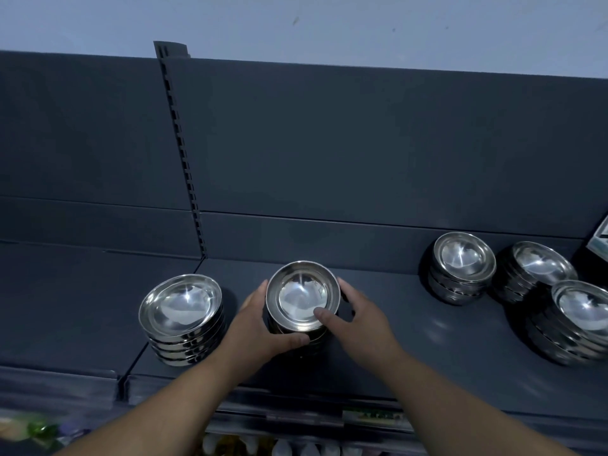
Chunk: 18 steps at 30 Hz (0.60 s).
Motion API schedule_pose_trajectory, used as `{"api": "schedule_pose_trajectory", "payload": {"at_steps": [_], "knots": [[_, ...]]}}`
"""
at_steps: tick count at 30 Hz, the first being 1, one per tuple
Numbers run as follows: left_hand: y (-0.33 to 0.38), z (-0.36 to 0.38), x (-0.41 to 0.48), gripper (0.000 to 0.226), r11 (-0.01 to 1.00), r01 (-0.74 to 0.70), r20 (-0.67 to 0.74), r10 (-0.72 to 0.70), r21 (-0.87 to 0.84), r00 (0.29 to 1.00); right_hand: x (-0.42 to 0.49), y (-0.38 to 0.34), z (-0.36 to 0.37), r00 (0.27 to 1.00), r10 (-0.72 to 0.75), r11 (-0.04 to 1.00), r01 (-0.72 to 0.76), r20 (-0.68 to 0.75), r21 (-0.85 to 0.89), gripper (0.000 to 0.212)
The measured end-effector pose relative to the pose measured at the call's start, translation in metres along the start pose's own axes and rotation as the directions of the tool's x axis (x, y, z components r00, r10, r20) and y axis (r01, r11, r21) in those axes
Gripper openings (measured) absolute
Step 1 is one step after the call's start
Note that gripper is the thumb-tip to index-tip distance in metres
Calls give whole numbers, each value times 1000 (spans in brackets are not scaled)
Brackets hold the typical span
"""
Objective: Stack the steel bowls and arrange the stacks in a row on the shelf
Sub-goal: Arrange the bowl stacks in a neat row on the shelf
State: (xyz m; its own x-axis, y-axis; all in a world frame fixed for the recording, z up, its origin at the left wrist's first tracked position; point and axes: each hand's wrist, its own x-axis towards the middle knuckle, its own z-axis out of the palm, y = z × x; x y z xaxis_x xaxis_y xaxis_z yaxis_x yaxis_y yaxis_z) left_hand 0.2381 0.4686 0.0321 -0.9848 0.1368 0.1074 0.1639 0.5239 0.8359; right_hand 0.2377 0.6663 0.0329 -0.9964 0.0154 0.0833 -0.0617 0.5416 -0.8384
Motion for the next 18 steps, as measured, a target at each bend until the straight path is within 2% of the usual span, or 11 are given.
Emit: {"api": "schedule_pose_trajectory", "payload": {"at_steps": [4,10,13,15,18], "knots": [[-3,-2,2,110,997,23,-1,-23,76,1000,0,-2,1,1000,16,999,-16,11,-30,63],[-11,1,1,94,995,14,22,-17,94,1000,-1,4,5,999,42,992,-40,14,-117,60],[-15,3,2,88,996,11,17,-13,91,1000,-2,3,4,999,30,993,-28,16,-114,49],[-16,3,1,94,997,21,20,-23,73,1000,-1,5,4,999,22,994,-18,29,-112,39],[-17,2,-2,112,995,98,66,-96,-32,993,-3,8,6,997,65,995,-61,47,-73,55]]}}
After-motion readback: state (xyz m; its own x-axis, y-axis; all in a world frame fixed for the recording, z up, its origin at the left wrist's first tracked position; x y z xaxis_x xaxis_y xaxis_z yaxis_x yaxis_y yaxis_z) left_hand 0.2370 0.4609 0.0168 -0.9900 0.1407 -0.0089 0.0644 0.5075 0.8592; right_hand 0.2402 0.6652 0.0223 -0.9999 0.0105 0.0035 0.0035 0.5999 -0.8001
